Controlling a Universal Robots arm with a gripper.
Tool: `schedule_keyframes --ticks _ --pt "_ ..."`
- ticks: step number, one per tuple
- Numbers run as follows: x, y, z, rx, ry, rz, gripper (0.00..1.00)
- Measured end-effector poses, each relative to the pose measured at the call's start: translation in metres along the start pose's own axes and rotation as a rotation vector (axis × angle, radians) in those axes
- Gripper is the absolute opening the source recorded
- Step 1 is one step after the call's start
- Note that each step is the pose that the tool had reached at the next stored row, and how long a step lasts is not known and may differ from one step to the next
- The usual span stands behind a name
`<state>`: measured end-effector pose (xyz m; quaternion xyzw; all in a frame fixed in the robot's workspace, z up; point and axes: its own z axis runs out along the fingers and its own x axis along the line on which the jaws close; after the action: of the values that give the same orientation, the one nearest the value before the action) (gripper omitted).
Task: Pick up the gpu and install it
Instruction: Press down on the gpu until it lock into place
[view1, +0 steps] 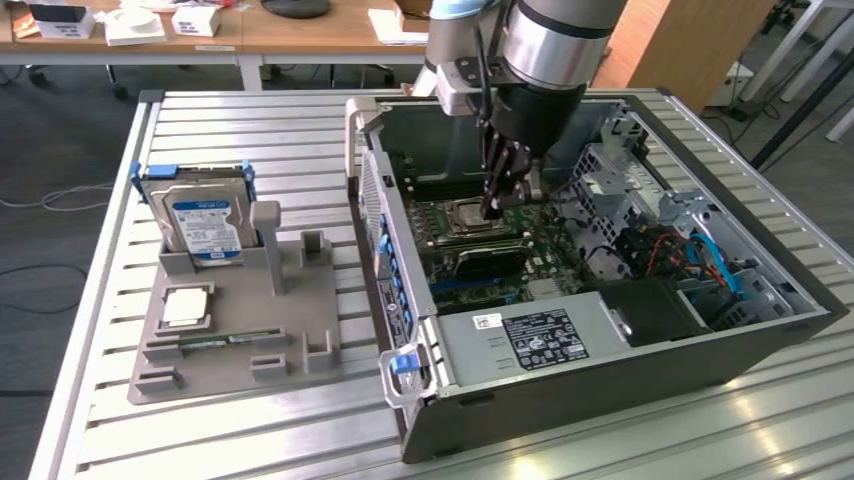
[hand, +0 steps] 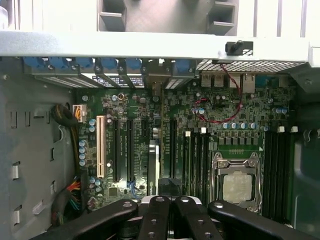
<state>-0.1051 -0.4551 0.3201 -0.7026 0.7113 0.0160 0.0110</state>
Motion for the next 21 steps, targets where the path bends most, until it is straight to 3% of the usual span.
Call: schedule_keyframes --ticks 4,11,16,18,21 --pt "0.000 -0.0001 0.0002 0.0000 0.0011 0.000 0.11" --pt "0.000 0.0000 0.0109 0.0000 0.0028 0.000 0.11" --pt "0.000 0.0000 0.0115 0.0000 0.0031 0.000 0.11" --pt "0.001 0.0000 0.0196 -0.0002 0.0044 0.000 0.11" --pt "0.001 0.0000 0.0220 0.0001 0.0039 0.000 0.11"
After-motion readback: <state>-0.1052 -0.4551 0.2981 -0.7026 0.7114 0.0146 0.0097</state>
